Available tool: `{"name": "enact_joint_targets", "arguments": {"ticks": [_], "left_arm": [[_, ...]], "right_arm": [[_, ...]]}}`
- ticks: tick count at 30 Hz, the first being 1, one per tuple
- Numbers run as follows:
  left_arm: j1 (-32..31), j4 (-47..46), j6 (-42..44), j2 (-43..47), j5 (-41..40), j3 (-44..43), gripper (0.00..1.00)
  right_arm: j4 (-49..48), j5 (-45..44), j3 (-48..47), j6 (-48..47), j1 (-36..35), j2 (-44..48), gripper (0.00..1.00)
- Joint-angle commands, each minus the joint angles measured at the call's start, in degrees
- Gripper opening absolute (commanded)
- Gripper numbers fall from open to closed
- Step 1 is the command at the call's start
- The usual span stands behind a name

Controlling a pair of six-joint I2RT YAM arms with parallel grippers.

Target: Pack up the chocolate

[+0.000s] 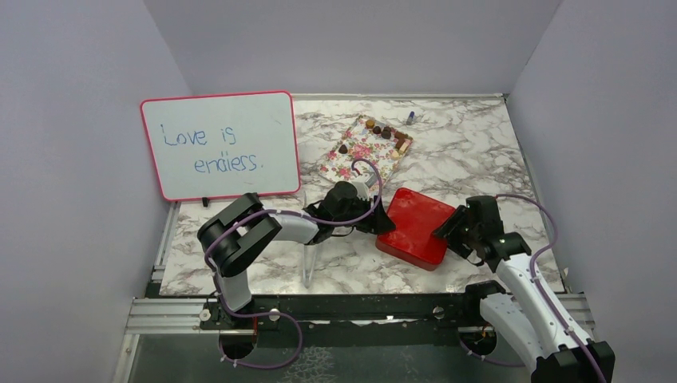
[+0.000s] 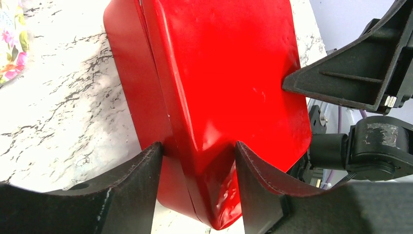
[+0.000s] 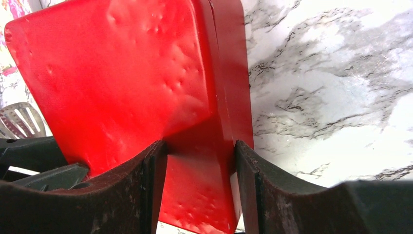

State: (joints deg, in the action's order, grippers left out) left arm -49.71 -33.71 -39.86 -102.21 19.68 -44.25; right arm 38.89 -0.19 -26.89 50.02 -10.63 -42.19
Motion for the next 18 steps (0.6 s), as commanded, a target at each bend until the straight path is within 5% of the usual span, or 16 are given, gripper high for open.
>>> {"name": "enact_joint_targets", "arguments": {"ticks": [1,11,18], "left_arm": [[-1.8,1.0,1.1,-0.6,-1.4,-1.0,0.54],[-1.1,7.1,6.6,3.1,-7.2,-4.9,0.61],[-1.0,13.5,11.9,2.3,-11.1,-9.8,0.53]], "right_arm": [[0.7,-3.4,-1.8,1.8,0.0,-0.7,0.55],[0.9,-5.8,-4.5,2.0,-0.1,-0.4,0.58],[0.2,-5.8,-4.5,2.5,-0.1,-2.6,0.63]]}}
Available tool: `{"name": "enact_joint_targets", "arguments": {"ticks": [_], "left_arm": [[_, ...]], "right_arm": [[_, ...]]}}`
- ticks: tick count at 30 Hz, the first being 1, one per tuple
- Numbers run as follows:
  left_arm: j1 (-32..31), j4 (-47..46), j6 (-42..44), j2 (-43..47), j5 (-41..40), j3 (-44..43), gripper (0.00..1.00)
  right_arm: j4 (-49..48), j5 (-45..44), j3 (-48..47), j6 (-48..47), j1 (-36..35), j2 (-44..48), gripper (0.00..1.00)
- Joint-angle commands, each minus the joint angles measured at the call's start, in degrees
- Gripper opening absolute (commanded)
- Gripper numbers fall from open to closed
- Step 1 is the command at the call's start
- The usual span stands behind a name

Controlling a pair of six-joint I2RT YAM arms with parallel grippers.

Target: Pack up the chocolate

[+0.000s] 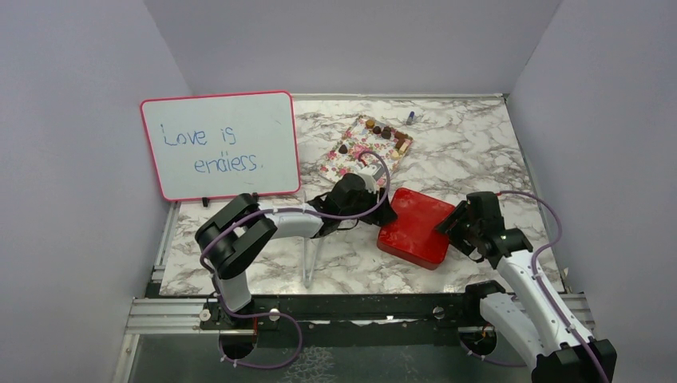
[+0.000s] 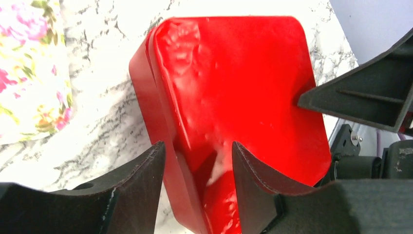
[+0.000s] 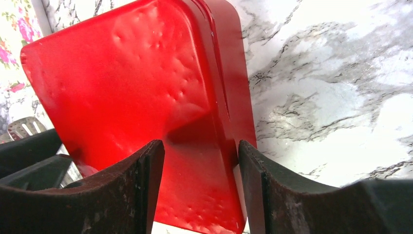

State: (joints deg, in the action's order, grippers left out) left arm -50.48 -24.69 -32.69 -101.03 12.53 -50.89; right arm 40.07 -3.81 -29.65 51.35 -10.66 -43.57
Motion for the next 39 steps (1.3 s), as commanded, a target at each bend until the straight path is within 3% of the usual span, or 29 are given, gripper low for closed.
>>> {"name": "enact_joint_targets", "arguments": {"ticks": [1,10,24,35,39], "left_arm": [[-0.3,5.0,5.1,0.8,-4.4,-3.5,0.52],[-0.3,7.1,7.5,-3.1,-5.5,-6.8,0.39],[-0.3,11.1,9.8,-7.1,-7.8,-14.9,0.31],[-0.2,13.8,10.4,-10.2,-10.2,-18.9,0.34],[-0.4,13.2,9.7,-9.4,-8.8,-18.7,0.27]], "right_arm": [[-1.1,-2.3,-1.8,1.2,-0.1,-1.7,0.61],[-0.9,-6.7,-1.2,2.3,-0.1,-0.6,0.45],[-3.1,-8.7,-0.9,2.5,0.0,-4.6,0.46],[-2.5,-9.8,-1.7,1.4,-0.1,-4.4,0.44],[-2.3,-9.7,-3.3,-0.8,0.0,-2.7,0.45]]}}
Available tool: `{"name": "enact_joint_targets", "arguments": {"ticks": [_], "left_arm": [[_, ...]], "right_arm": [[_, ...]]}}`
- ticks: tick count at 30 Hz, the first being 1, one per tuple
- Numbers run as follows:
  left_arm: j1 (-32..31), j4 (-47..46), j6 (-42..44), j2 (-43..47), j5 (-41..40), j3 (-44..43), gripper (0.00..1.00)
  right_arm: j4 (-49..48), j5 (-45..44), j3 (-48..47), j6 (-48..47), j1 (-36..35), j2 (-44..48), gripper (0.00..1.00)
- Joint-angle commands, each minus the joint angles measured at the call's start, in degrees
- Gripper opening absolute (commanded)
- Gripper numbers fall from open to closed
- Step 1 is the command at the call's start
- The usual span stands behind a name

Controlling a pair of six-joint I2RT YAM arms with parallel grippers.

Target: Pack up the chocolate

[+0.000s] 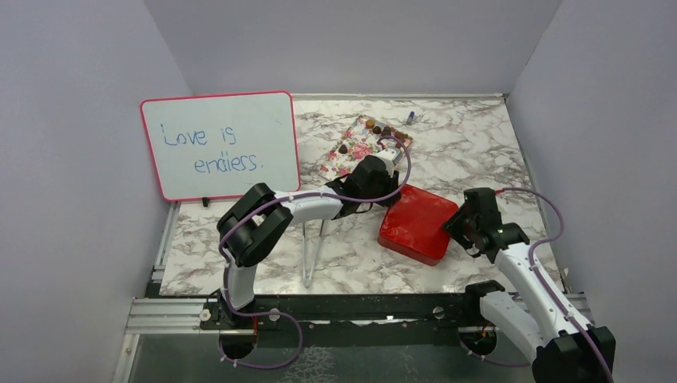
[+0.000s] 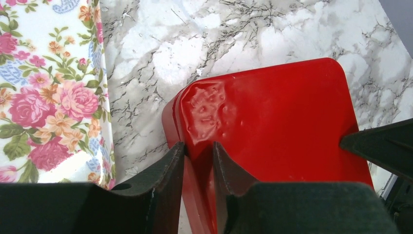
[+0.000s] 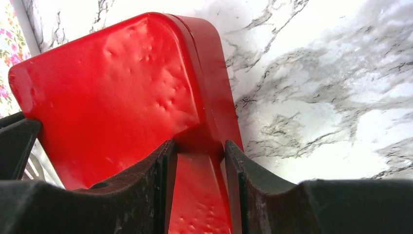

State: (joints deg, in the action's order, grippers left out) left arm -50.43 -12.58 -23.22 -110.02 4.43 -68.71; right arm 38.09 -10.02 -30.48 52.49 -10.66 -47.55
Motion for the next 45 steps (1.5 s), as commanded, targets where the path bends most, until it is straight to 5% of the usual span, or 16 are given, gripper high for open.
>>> {"name": "enact_joint_targets", "arguments": {"ticks": [1,13,19,23,27,29,33,34,45], "left_arm": [[-0.4,1.0,0.1,-0.1,-0.5,-0.9,0.27],[-0.5,2.9,1.7,-2.9,-6.2,-2.2,0.35],[-0.4,3.7,1.3,-6.0,-7.9,-2.8,0.32],[-0.4,3.4,1.0,-6.1,-7.6,-2.7,0.30],[-0.3,4.4,0.8,-7.0,-8.1,-3.8,0.29],[-0.3,4.7,0.5,-7.5,-7.8,-4.3,0.29],[0.1,5.6,-0.3,-8.7,-6.6,-5.5,0.29],[0.2,5.9,-0.4,-8.9,-6.5,-5.6,0.29],[1.5,6.8,-2.2,-9.7,-4.6,-5.8,0.27]], "right_arm": [[-0.3,-3.2,-2.6,-2.2,-0.1,1.7,0.45],[-5.0,-6.9,0.6,-1.3,0.0,-2.1,0.45],[-4.5,-8.4,-0.9,-1.5,-0.1,-5.2,0.39],[-0.3,-10.6,-7.2,-5.0,0.0,-5.8,0.56],[5.0,-15.3,-14.5,-5.2,0.0,-8.3,0.58],[3.5,-14.6,-16.3,-7.4,-0.1,-9.0,0.53],[-3.1,-10.8,-15.9,-12.6,0.0,-9.2,0.05],[-4.1,-10.6,-15.7,-12.4,0.0,-9.7,0.01],[-11.0,-10.7,-8.6,-10.2,0.0,-21.7,0.01]]}}
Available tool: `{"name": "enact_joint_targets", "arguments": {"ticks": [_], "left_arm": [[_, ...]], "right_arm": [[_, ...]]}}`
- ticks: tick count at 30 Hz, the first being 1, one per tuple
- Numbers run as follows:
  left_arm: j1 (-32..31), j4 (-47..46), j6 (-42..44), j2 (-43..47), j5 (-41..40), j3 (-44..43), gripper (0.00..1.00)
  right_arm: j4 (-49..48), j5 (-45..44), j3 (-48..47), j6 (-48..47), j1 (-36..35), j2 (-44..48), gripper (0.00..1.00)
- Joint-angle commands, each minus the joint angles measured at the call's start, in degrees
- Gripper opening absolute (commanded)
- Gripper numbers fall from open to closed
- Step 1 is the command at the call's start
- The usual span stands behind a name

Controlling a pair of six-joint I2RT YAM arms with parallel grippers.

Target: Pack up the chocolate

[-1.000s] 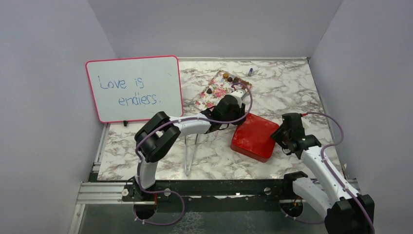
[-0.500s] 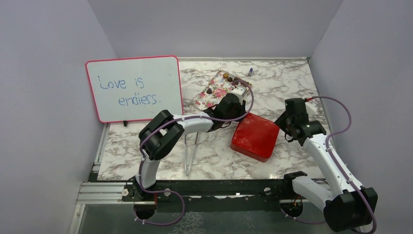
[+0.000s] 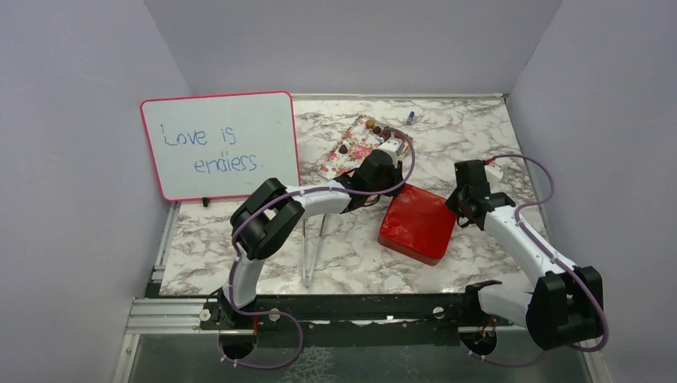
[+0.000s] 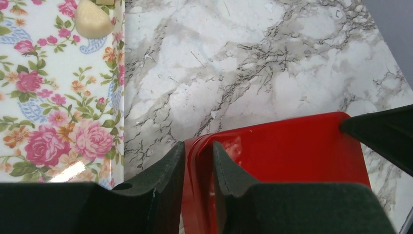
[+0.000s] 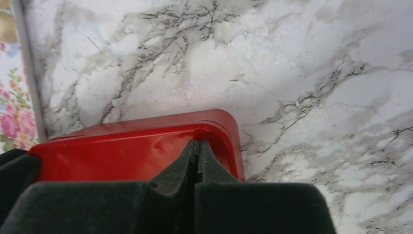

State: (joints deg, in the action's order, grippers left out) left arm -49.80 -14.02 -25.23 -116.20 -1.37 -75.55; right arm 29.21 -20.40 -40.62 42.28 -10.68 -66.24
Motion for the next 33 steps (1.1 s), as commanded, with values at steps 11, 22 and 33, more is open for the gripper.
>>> {"name": "enact_joint_targets", "arguments": {"ticks": [11,22,33], "left_arm": [[3.0,7.7,-3.3,-0.9,14.8,1.6,0.42],[2.3,1.1,-7.2,6.2,21.6,11.6,0.59],[-7.2,-13.3,-19.9,9.2,18.7,21.3,0.35]], "right_arm": [[4.8,3.9,-7.0,-4.0,0.0,4.6,0.02],[9.9,6.4,-2.3,0.9,0.0,13.2,0.63],[-5.8,10.7,0.7,-9.4,0.0,0.8,0.68]]}}
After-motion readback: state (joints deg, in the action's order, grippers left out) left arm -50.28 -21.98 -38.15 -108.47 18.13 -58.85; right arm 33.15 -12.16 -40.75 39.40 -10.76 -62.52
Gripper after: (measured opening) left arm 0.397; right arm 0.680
